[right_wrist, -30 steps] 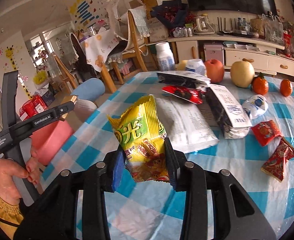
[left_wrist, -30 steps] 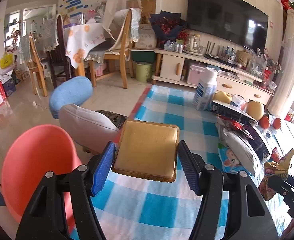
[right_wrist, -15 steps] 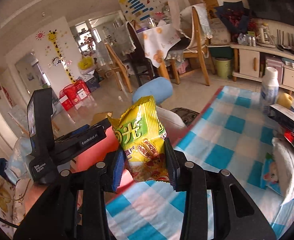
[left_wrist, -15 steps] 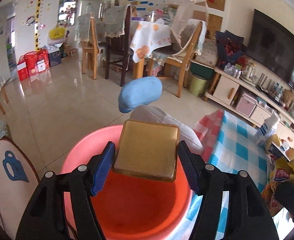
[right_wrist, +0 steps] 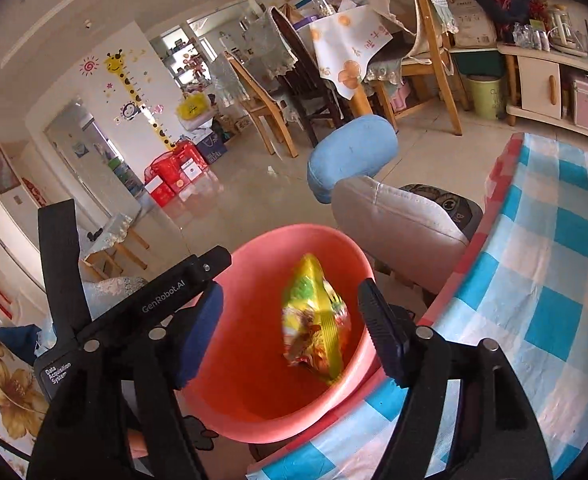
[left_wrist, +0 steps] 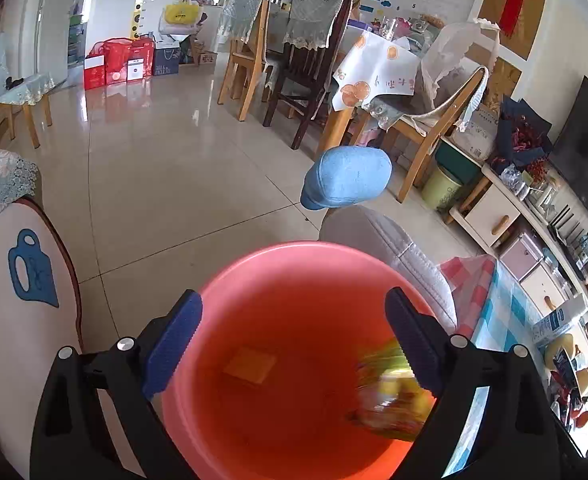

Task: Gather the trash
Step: 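Open both grippers over the pink bucket to drop the yellow items, then bring both tools back over the table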

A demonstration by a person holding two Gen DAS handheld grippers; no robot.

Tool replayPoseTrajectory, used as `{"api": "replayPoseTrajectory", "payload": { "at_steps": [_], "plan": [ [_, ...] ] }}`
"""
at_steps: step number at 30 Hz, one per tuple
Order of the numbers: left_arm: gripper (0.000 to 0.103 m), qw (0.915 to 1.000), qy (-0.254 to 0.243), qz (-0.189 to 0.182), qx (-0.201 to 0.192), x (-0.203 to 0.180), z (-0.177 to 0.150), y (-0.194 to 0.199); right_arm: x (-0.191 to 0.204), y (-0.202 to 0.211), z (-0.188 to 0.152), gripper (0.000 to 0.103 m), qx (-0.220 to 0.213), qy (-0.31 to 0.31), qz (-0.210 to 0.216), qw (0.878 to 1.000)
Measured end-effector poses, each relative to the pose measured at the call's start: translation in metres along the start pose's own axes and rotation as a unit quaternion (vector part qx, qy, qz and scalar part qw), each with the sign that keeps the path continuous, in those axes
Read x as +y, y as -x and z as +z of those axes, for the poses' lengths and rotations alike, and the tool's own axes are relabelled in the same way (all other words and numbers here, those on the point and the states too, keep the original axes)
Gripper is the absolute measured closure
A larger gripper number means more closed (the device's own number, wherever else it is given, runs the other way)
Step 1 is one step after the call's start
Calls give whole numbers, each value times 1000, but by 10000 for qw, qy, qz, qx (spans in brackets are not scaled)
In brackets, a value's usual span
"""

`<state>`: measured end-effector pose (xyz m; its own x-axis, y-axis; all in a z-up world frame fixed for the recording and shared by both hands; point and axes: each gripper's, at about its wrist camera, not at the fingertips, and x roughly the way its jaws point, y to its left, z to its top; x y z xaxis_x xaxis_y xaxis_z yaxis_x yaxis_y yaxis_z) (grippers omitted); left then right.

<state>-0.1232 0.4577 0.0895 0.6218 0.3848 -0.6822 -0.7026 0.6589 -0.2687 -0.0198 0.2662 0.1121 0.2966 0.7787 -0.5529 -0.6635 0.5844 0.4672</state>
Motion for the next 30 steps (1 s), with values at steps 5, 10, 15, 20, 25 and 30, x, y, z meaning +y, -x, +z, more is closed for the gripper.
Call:
{"api": "replayPoseTrajectory", "payload": {
  "at_steps": [5,10,15,20,25,30],
  "plan": [
    [8,9978,-226,-125,-604,-11,-6,15,-6,30,-9,18,-386,313,-685,9964],
    [8,9906,-684,-506,-1074,-38,-14,31,-12,54,-29,10,-678,945,-1516,9816],
    [8,9833,-1142,-793,-1177,-72,-21,44,-22,78,-51,9,-849,1383,-2035,9655],
    [8,9751,-1708,-1085,-906,-104,-35,52,-33,109,-75,4,-1138,1653,-2390,9501],
    [8,9626,-2168,-1383,-850,-130,-55,60,-48,134,-89,4,-1079,1562,-2546,9482],
    [8,9541,-2165,-2010,-490,-145,-73,61,-60,152,-102,4,-1074,1484,-2661,9464]
  ]
}}
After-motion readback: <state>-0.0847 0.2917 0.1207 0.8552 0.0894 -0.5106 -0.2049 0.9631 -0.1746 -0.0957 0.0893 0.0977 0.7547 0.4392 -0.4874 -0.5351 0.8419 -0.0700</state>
